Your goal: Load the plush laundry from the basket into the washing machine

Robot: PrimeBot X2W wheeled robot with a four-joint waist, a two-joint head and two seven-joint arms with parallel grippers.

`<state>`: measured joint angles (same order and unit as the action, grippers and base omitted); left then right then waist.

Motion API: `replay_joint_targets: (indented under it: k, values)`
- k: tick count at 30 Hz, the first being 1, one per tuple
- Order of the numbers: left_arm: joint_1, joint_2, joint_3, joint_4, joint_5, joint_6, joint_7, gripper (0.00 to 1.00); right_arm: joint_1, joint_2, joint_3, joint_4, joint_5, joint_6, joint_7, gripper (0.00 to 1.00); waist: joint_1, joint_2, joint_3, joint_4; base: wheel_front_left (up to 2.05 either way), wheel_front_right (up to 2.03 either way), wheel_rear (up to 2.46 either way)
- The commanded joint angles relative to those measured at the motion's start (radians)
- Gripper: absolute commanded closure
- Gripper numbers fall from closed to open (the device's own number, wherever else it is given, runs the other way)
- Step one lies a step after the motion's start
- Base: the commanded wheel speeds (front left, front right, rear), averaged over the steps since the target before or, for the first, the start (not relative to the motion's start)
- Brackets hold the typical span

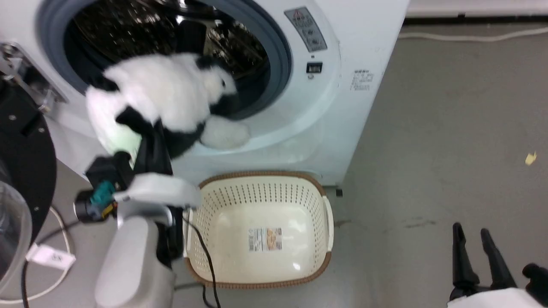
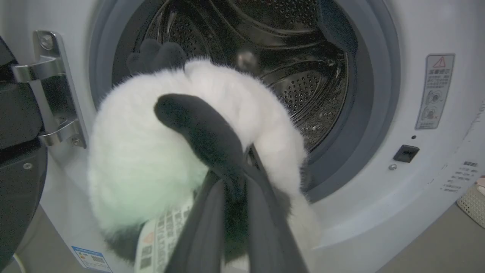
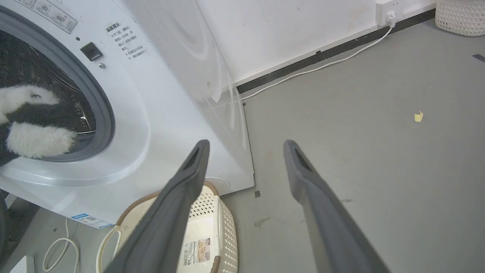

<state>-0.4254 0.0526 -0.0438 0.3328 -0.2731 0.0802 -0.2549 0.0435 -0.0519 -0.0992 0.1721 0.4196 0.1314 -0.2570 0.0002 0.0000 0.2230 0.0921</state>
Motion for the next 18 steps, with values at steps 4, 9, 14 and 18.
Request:
replay_joint_targets:
  k: [4, 9, 14, 18]
  values:
    - [-0.111, 0.009, 0.036, 0.027, 0.016, -0.006, -0.007, 1.0, -0.038, 0.002, -0.012, -0.024, -0.018, -0.001, -0.005, 0.0, -0.0002, 0.0, 0.092, -0.015, 0.0, 0.0, 0.0]
    - [-0.234, 0.011, 0.066, 0.051, 0.031, -0.009, -0.007, 1.0, -0.073, 0.002, -0.026, -0.059, -0.032, -0.001, -0.001, 0.0, -0.0002, 0.0, 0.179, -0.022, 0.0, 0.0, 0.0]
    - [-0.34, 0.01, 0.089, 0.07, 0.041, -0.011, -0.007, 1.0, -0.097, 0.002, -0.035, -0.095, -0.044, -0.001, 0.01, 0.0, -0.0002, 0.0, 0.249, -0.026, 0.0, 0.0, 0.0]
    - [-0.424, 0.014, 0.107, 0.089, 0.048, -0.014, -0.007, 1.0, -0.112, 0.002, -0.044, -0.13, -0.054, -0.001, 0.023, 0.0, -0.0002, 0.0, 0.306, -0.029, 0.0, 0.0, 0.0]
